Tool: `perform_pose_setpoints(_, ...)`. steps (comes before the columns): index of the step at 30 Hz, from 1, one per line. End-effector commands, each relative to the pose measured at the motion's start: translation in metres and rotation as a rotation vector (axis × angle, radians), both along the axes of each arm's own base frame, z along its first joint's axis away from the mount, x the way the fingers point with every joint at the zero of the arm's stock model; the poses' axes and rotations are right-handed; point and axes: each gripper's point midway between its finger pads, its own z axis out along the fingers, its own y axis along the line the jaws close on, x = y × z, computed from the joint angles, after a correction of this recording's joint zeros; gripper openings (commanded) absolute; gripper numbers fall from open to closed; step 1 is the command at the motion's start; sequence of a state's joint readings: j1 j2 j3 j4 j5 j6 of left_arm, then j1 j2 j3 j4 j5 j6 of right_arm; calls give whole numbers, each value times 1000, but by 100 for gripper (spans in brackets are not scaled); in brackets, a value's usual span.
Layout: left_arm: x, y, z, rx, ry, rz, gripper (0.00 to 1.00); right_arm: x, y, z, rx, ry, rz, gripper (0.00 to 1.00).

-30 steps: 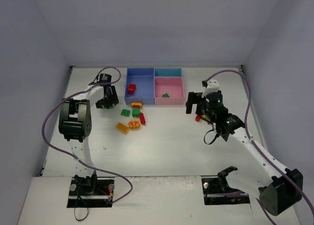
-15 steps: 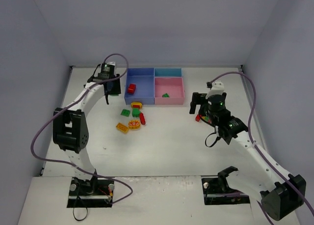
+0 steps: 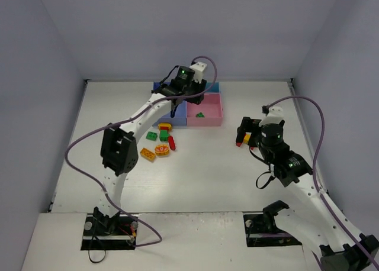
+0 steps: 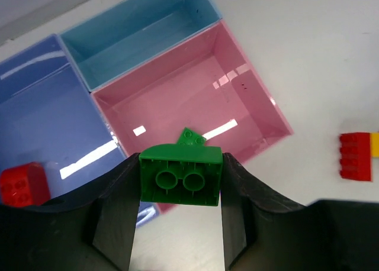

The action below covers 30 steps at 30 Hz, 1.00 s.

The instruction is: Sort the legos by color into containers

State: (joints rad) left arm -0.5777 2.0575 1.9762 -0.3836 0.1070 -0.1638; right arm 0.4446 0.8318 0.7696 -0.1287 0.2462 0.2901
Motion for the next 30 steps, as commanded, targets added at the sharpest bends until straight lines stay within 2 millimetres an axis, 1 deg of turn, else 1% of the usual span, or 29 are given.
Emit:
perform_pose_setpoints(1, 22, -14, 3, -17, -36, 9, 19, -5, -2, 11, 61, -32, -21, 93)
perform_pose_setpoints(2, 24, -18, -1, -22, -28, 11, 21, -7, 0, 10, 70, -29, -10, 93)
perform_pose_setpoints(3, 27, -20, -2, -34, -19, 19, 31, -9, 0, 9, 73, -25, -3, 93)
perform_pose_setpoints(4, 30, -24, -11, -31, -5, 23, 40, -12, -1, 8, 76, -22, -4, 93)
perform_pose_setpoints(5, 32, -26, -3, -43, -15, 20, 48, -14, 0, 8, 80, -20, 1, 93)
perform_pose_setpoints(6, 33, -27, -2, -45, -15, 23, 56, -15, 0, 7, 81, -17, 2, 93)
perform_pose_setpoints(7, 34, -27, 1, -46, -22, 26, 70, -16, -1, 6, 79, -17, 3, 93)
perform_pose_setpoints(8, 34, -24, 3, -47, -29, 35, 75, -16, -1, 6, 77, -16, 3, 93)
perform_pose_setpoints(9, 33, -19, 15, -52, -50, 53, 77, -17, -1, 6, 77, -15, 8, 93)
perform_pose_setpoints(10, 32, -15, 21, -53, -63, 68, 79, -16, 0, 5, 74, -11, 12, 93)
perform_pose_setpoints(11, 27, -8, 12, -36, -44, 83, 79, -16, 1, 4, 72, -6, 16, 93)
perform_pose_setpoints(12, 21, 2, 32, -44, -75, 106, 79, -15, 3, 2, 72, 0, 22, 93)
perform_pose_setpoints(14, 12, 16, 37, -34, -90, 135, 79, -11, 5, -2, 58, 19, 28, 93)
perform_pose_setpoints(15, -3, 32, 36, -16, -84, 155, 79, -10, 6, -3, 55, 24, 32, 93)
perform_pose_setpoints(16, -8, 40, 36, -15, -85, 167, 79, -8, 8, -6, 48, 38, 35, 93)
perform_pose_setpoints(17, -16, 49, 36, -14, -80, 177, 79, -6, 9, -6, 45, 38, 40, 93)
perform_pose_setpoints(18, -35, 64, 29, 0, -63, 184, 78, -5, 10, -7, 43, 40, 44, 93)
perform_pose_setpoints(19, -43, 70, 25, -1, -54, 179, 77, -3, 12, -9, 41, 49, 54, 93)
perform_pose_setpoints(20, -49, 81, 21, 5, -39, 184, 73, -2, 14, -11, 36, 51, 64, 93)
perform_pose_setpoints(21, -63, 93, 11, 22, -13, 189, 71, -1, 16, -12, 36, 52, 74, 93)
perform_pose_setpoints(23, -74, 112, 0, 44, 13, 214, 66, 0, 19, -14, 36, 60, 88, 93)
perform_pose_setpoints(24, -80, 119, 4, 38, 10, 222, 61, 2, 20, -15, 36, 62, 88, 93)
perform_pose_setpoints(25, -89, 127, -14, 59, 47, 232, 58, 2, 22, -16, 38, 63, 97, 93)
perform_pose_setpoints(27, -95, 145, -20, 47, 68, 274, 57, 3, 24, -15, 44, 62, 103, 93)
perform_pose_setpoints(28, -101, 153, -36, 57, 102, 289, 57, 4, 25, -14, 48, 60, 105, 93)
perform_pose_setpoints(29, -103, 159, -43, 48, 123, 306, 57, 4, 26, -14, 53, 60, 108, 93)
perform_pose_setpoints(30, -101, 170, -48, 45, 133, 334, 58, 3, 26, -14, 57, 56, 109, 93)
